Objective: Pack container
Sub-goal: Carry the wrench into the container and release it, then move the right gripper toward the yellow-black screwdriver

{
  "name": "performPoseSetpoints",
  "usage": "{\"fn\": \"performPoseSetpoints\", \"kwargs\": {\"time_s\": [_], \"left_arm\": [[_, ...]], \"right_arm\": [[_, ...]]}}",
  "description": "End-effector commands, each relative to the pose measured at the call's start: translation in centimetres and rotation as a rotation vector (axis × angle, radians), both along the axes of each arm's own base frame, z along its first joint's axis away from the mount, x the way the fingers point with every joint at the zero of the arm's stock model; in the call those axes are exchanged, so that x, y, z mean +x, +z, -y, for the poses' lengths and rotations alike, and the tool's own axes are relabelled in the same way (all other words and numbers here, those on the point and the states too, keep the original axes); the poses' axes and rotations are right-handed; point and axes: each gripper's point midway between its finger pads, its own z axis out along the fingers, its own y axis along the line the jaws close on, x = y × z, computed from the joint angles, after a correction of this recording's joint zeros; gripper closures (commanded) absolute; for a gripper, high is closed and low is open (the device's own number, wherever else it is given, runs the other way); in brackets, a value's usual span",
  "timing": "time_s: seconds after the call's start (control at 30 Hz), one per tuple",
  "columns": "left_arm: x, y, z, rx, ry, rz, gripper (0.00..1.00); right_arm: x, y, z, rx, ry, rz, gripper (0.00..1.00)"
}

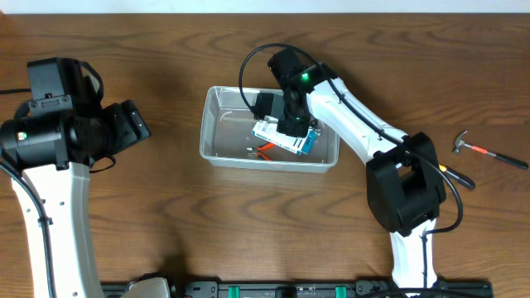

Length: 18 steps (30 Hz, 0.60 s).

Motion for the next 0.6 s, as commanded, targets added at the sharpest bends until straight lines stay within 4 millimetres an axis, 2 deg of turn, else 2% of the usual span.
{"fn": "performPoseSetpoints", "kwargs": {"time_s": [0.0,0.03,0.1,0.17,0.2,0.27,0.3,0.33,0.4,0.57], "left_arm": [[-0.1,-0.1,-0.3,0.004,0.020,-0.006,0.12],[-0.1,-0.1,-0.3,0.005,0.019,-0.006,0.13],[-0.1,-0.1,-0.3,0.005,0.019,-0.005,0.13],[-0.1,-0.1,-0.3,0.004,0.020,-0.006,0.13],[-0.1,-0.1,-0.3,0.005,0.019,-0.006,0.13],[-0.1,-0.1,-0.3,0.005,0.019,-0.005,0.13],[-0.1,-0.1,-0.3,0.005,0.019,-0.005,0.13],[-0.1,-0.1,-0.3,0.005,0.019,-0.005,0.13],[-0.1,-0.1,-0.3,0.005,0.019,-0.005,0.13],[-0.1,-0.1,-0.3,0.005,0.019,-0.005,0.13]], "right_arm": [[1.4,4.9,-0.8,0.092,-0.165,0.069,0.55],[1.9,6.2,-0.8,0.118,-0.219,0.089,0.55],[3.3,10.3,0.2,0.184,-0.388,0.152,0.54],[4.5,13.5,2.2,0.217,-0.550,0.221,0.52],[5.1,15.5,4.3,0.231,-0.683,0.272,0.48],[5.2,18.4,8.4,0.249,-0.888,0.326,0.30],[4.9,19.5,10.3,0.263,-0.970,0.331,0.14],[4.5,20.3,12.4,0.282,-1.062,0.325,0.08],[3.5,21.2,16.6,0.292,-1.239,0.301,0.08],[-0.1,19.8,26.5,0.196,-1.633,0.200,0.06]]}}
